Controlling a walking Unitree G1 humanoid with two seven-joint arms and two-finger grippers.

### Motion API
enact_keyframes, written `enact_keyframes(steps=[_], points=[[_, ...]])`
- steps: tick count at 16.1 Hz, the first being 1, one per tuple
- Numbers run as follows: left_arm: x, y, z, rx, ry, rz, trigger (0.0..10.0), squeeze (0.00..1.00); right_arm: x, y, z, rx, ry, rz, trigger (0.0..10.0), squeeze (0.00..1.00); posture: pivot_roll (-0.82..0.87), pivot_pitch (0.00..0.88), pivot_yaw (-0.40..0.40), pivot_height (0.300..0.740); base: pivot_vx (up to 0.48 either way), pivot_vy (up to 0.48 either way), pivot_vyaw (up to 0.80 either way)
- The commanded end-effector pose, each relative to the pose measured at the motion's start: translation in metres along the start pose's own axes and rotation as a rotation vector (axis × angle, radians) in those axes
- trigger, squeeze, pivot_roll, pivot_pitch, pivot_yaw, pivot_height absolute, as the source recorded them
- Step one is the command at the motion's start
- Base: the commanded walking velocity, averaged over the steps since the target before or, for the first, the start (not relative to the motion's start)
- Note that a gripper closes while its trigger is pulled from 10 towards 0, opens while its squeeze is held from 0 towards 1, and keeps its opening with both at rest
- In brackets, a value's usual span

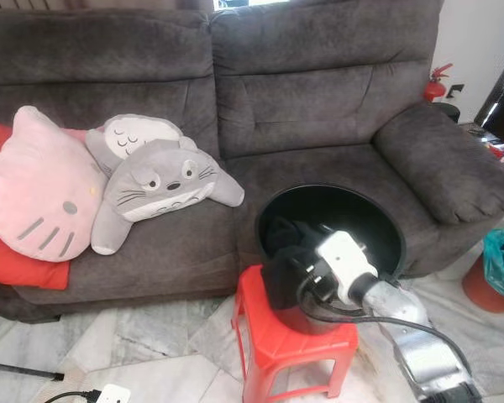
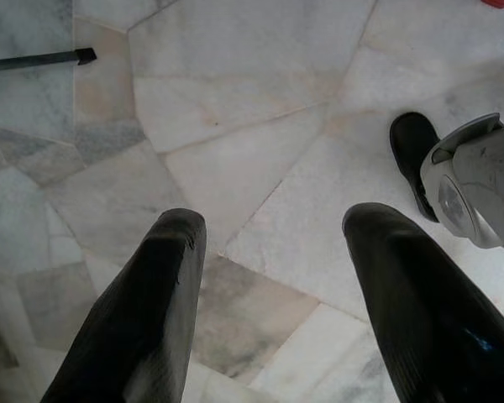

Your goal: Hang hanger

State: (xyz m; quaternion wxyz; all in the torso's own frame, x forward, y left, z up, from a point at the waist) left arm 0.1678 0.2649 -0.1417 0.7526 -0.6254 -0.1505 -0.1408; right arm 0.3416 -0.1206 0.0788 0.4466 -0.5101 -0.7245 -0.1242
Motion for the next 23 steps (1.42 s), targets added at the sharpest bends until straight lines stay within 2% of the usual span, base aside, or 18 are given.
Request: enact_keyframes(steps=[1,6,11,13,15,16,17,19,20,21,23], points=[[-0.006,-0.001,0.003,0.006,-0.008,0.017,10.0,0.00,0.005,0.006,0.004,0.021,-0.003,-0.026,10.0,0.00,-0.19,0.000,0.024,0.740,0.000,0.000,0.00],[-0.006,-0.001,0.003,0.004,-0.007,0.018,10.0,0.00,0.013,0.026,0.011,0.029,0.003,-0.067,10.0,0.00,-0.18,0.000,0.026,0.740,0.000,0.000,0.00],[-0.006,0.000,0.002,0.005,-0.004,0.018,10.0,0.00,0.013,0.042,-0.003,-0.035,0.008,-0.065,10.0,0.00,-0.17,0.000,0.030,0.740,0.000,0.000,0.00],[-0.006,0.000,0.002,0.007,-0.007,0.016,10.0,0.00,0.014,0.044,-0.010,-0.061,-0.008,-0.065,10.0,0.00,-0.17,0.000,0.027,0.740,0.000,0.000,0.00],[-0.006,0.000,0.003,0.008,-0.009,0.015,10.0,0.00,0.025,0.041,-0.014,-0.076,-0.033,-0.108,10.0,0.00,-0.17,0.000,0.026,0.740,0.000,0.000,0.00],[-0.006,-0.001,0.003,0.011,-0.009,0.014,10.0,0.00,0.051,0.030,-0.013,-0.067,-0.044,-0.205,10.0,0.00,-0.18,0.000,0.030,0.740,0.000,0.000,0.00],[-0.006,-0.001,0.004,0.012,-0.003,0.016,10.0,0.00,0.070,0.017,-0.005,-0.041,-0.062,-0.288,10.0,0.00,-0.19,0.000,0.033,0.740,0.000,0.000,0.00],[-0.005,-0.001,0.004,0.010,0.002,0.016,10.0,0.00,0.082,0.000,0.006,-0.014,-0.078,-0.335,10.0,0.00,-0.20,0.000,0.036,0.740,0.000,0.000,0.00],[-0.005,-0.001,0.004,0.006,0.005,0.015,10.0,0.00,0.085,-0.013,0.017,0.023,-0.071,-0.324,10.0,0.00,-0.21,0.000,0.036,0.740,0.000,0.000,0.00],[-0.005,-0.001,0.004,0.005,0.006,0.014,10.0,0.00,0.080,-0.020,0.024,0.050,-0.074,-0.284,10.0,0.00,-0.21,0.000,0.036,0.740,0.000,0.000,0.00],[-0.004,-0.001,0.004,0.005,0.007,0.014,10.0,0.00,0.060,-0.037,0.038,0.110,-0.116,-0.157,10.0,0.00,-0.22,0.000,0.039,0.740,0.000,0.000,0.00]])
Point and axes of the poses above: a point about 5 cm out from each wrist's last joint towards the gripper, its own y axis pointing out of the wrist towards the gripper, its own x axis along the axis of the wrist's last joint, z = x × y, the point moved 6 cm from there along y, pointing out of the wrist towards the gripper, and after that the axes turned 15 degrees about -y, right-handed, at the moved point
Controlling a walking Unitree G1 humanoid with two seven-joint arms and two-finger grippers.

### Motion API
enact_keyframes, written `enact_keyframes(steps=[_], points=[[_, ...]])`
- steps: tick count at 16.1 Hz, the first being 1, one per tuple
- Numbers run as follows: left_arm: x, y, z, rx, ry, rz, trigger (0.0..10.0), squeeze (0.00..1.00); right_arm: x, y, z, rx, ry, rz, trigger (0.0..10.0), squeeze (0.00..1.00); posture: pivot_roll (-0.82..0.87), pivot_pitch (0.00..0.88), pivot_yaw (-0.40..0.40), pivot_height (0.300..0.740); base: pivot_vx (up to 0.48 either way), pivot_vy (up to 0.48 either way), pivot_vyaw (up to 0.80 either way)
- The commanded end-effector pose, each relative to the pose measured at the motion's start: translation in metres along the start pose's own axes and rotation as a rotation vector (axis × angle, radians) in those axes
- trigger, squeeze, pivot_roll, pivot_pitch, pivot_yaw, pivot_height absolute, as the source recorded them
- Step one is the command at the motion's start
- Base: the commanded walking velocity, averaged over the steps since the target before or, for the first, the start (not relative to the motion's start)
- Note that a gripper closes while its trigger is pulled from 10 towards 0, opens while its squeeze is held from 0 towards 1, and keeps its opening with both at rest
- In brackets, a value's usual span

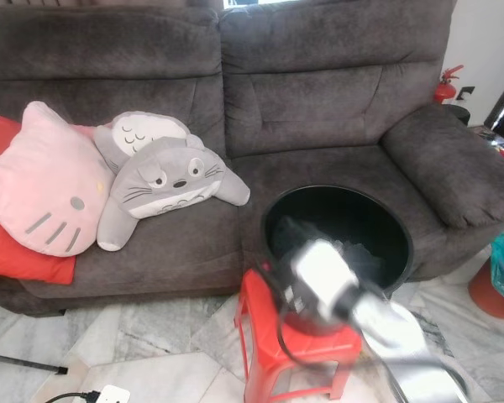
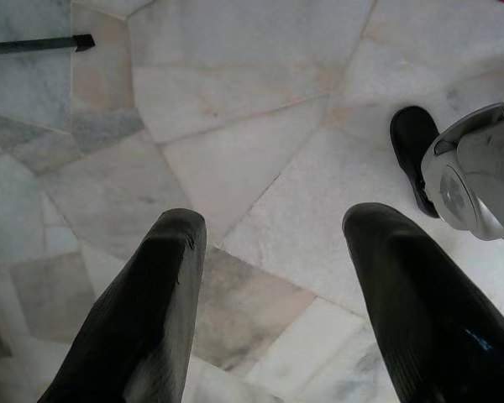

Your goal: Hang hanger

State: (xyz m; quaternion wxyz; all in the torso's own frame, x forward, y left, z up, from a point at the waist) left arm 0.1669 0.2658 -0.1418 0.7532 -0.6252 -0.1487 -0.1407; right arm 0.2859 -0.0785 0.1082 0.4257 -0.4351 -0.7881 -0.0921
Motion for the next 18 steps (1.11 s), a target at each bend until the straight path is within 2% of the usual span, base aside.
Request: enact_keyframes(steps=[1,2,7,8,9,11,13,18], points=[[-0.003,0.000,0.004,0.004,0.005,0.011,10.0,0.00,0.003,-0.003,0.001,0.012,-0.030,0.018,10.0,0.00,-0.22,0.000,0.039,0.740,0.000,0.000,0.00],[-0.002,0.000,0.004,0.003,0.011,0.010,10.0,0.00,-0.009,-0.016,0.006,0.024,-0.055,0.124,10.0,0.00,-0.24,0.000,0.043,0.740,0.000,0.000,0.00],[0.000,0.000,0.003,0.001,0.012,0.005,10.0,0.00,0.001,-0.032,0.030,0.130,-0.044,0.223,10.0,0.00,-0.24,0.000,0.039,0.740,0.000,0.000,0.00],[0.001,0.000,0.003,0.000,0.011,0.004,10.0,0.00,-0.006,-0.035,0.033,0.133,-0.035,0.278,10.0,0.00,-0.25,0.000,0.040,0.740,0.000,0.000,0.00],[0.000,0.000,0.002,-0.001,0.013,0.005,10.0,0.00,-0.024,-0.042,0.030,0.104,-0.045,0.386,10.0,0.00,-0.25,0.000,0.038,0.740,0.000,0.000,0.00],[0.000,0.000,0.002,-0.002,0.012,0.005,10.0,0.00,-0.046,-0.054,0.019,0.028,-0.046,0.512,10.0,0.00,-0.25,0.000,0.036,0.740,0.000,0.000,0.00],[0.000,0.000,0.001,-0.002,0.012,0.006,10.0,0.00,-0.059,-0.061,0.012,-0.013,-0.081,0.595,10.0,0.00,-0.25,0.000,0.034,0.740,0.000,0.000,0.00],[0.000,0.000,0.001,-0.003,0.012,0.007,10.0,0.00,-0.060,-0.059,-0.001,-0.124,-0.086,0.632,10.0,0.00,-0.25,0.000,0.035,0.740,0.000,0.000,0.00]])
Point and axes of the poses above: a point about 5 cm out from each wrist's last joint towards the gripper, its own y axis pointing out of the wrist towards the gripper, its own x axis along the axis of the wrist's last joint, z = x × y, the point moved 6 cm from there along y, pointing out of the wrist towards the gripper, and after that the axes turned 15 degrees about -y, right-handed, at the moved point
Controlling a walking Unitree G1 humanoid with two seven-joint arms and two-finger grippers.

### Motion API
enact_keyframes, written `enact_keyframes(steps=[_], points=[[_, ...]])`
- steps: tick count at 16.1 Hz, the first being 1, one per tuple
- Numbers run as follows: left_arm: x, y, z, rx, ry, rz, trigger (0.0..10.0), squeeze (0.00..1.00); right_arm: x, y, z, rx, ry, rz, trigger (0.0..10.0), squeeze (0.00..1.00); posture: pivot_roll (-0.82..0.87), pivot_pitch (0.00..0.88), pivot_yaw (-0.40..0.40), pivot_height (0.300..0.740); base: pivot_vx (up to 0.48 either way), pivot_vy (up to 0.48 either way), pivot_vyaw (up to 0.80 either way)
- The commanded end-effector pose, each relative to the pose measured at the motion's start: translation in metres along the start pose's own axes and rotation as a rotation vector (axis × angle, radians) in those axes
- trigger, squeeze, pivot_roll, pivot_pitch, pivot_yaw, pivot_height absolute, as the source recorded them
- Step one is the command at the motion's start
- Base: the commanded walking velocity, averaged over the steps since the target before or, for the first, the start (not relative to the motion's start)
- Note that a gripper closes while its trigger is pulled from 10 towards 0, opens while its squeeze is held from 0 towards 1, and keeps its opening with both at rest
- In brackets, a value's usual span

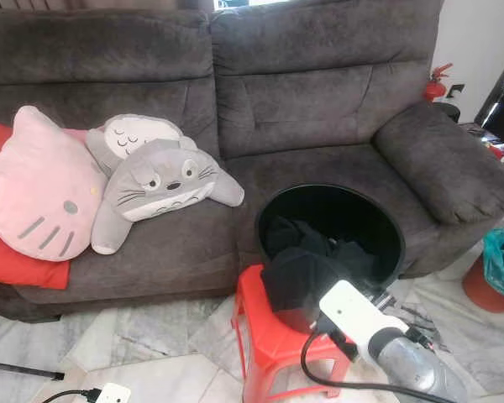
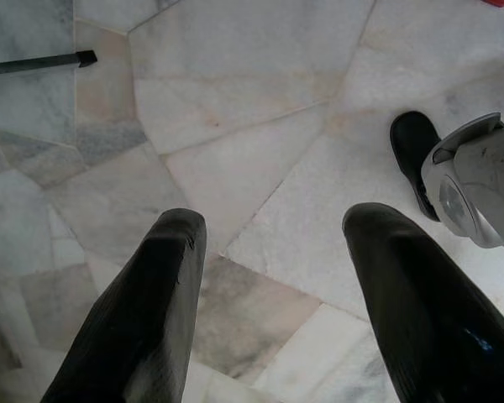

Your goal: Hang hanger

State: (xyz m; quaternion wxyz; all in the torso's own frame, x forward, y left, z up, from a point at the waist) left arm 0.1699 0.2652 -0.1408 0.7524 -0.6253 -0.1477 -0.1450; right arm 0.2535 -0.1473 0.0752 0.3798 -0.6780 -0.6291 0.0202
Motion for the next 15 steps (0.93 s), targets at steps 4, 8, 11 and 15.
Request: enact_keyframes(steps=[4,8,11,15], points=[[-0.004,0.000,0.001,-0.002,0.005,0.012,10.0,0.00,0.009,0.005,0.002,0.000,-0.006,-0.035,10.0,0.00,-0.25,0.000,0.034,0.740,0.000,0.000,0.00],[-0.004,0.000,0.001,-0.004,0.005,0.014,10.0,0.00,0.014,0.006,0.013,0.053,0.006,-0.052,10.0,0.00,-0.25,0.000,0.031,0.740,0.000,0.000,0.00],[-0.003,0.000,0.001,-0.004,0.005,0.014,10.0,0.00,0.013,0.007,0.010,0.039,-0.001,-0.052,10.0,0.00,-0.25,0.000,0.029,0.740,0.000,0.000,0.00],[-0.003,0.000,0.001,-0.006,0.006,0.014,10.0,0.00,0.013,0.008,0.000,-0.011,0.000,-0.048,10.0,0.00,-0.25,0.000,0.027,0.740,0.000,0.000,0.00]])
Point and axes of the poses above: a point about 5 cm out from each wrist's last joint towards the gripper, its own y axis pointing out of the wrist towards the gripper, its own x axis along the axis of the wrist's last joint, z = x × y, the point moved 6 cm from there along y, pointing out of the wrist towards the gripper, and after that the axes turned 15 degrees about -y, right-handed, at the moved point
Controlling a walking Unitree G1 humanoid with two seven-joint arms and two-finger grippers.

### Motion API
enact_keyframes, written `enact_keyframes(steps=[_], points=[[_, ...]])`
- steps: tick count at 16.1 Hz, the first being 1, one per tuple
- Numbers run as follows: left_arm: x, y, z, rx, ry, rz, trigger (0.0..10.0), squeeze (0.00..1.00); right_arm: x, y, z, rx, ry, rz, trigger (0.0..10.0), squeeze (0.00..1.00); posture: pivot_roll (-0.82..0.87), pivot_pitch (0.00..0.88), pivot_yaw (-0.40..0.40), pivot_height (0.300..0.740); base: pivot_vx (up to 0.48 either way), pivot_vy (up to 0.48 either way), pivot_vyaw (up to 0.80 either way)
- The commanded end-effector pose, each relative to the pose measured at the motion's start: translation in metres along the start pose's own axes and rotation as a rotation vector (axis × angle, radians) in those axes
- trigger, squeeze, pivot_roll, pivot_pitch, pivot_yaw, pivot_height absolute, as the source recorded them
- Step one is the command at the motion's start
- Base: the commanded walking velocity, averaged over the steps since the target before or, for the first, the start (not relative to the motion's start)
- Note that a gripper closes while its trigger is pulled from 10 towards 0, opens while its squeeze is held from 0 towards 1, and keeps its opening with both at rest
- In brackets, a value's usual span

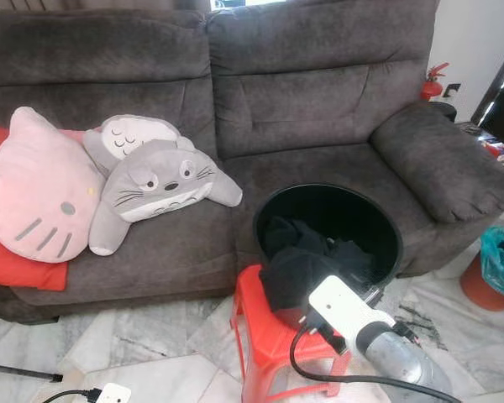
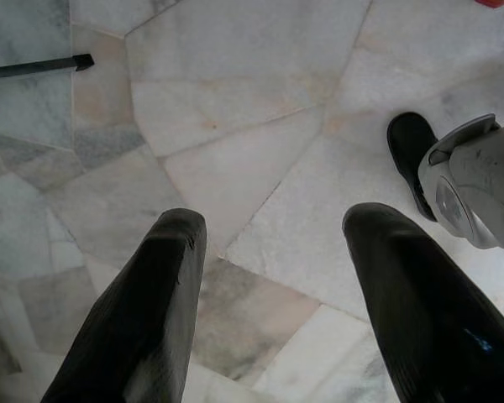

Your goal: Hang hanger

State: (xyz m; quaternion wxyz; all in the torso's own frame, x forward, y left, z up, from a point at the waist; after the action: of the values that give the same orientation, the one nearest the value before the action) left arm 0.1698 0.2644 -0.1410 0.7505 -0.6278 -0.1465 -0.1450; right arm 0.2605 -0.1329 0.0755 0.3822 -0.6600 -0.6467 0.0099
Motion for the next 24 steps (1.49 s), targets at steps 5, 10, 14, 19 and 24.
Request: enact_keyframes(steps=[5,10,14,19,24], points=[[-0.003,0.000,0.001,-0.002,0.005,0.013,10.0,0.00,0.002,0.002,-0.007,-0.034,-0.002,-0.010,10.0,0.00,-0.25,0.000,0.027,0.740,0.000,0.000,0.00],[-0.003,0.000,0.001,0.000,0.006,0.011,10.0,0.00,0.006,0.003,-0.013,-0.054,-0.005,-0.033,10.0,0.00,-0.25,0.000,0.027,0.740,0.000,0.000,0.00],[-0.003,0.000,0.001,-0.002,0.004,0.012,10.0,0.00,0.009,0.003,-0.013,-0.046,-0.005,-0.048,10.0,0.00,-0.25,0.000,0.025,0.740,0.000,0.000,0.00],[-0.003,0.000,0.000,-0.003,0.004,0.011,10.0,0.00,0.008,0.004,0.004,0.045,-0.019,-0.056,10.0,0.00,-0.25,0.000,0.021,0.740,0.000,0.000,0.00],[-0.003,0.000,0.000,-0.002,0.003,0.011,10.0,0.00,0.000,0.004,-0.002,0.006,-0.016,-0.017,10.0,0.00,-0.25,0.000,0.020,0.740,0.000,0.000,0.00]])
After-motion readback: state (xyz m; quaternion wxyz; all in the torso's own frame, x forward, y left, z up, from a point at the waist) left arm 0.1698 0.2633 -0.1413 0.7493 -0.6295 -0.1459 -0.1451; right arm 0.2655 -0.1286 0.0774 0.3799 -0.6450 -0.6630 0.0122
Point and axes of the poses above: a point about 5 cm out from each wrist's last joint towards the gripper, its own y axis pointing out of the wrist towards the gripper, its own x axis along the axis of the wrist's last joint, z = x × y, the point moved 6 cm from there along y, pointing out of the wrist towards the gripper, and after that the axes turned 15 degrees about -y, right-handed, at the moved point
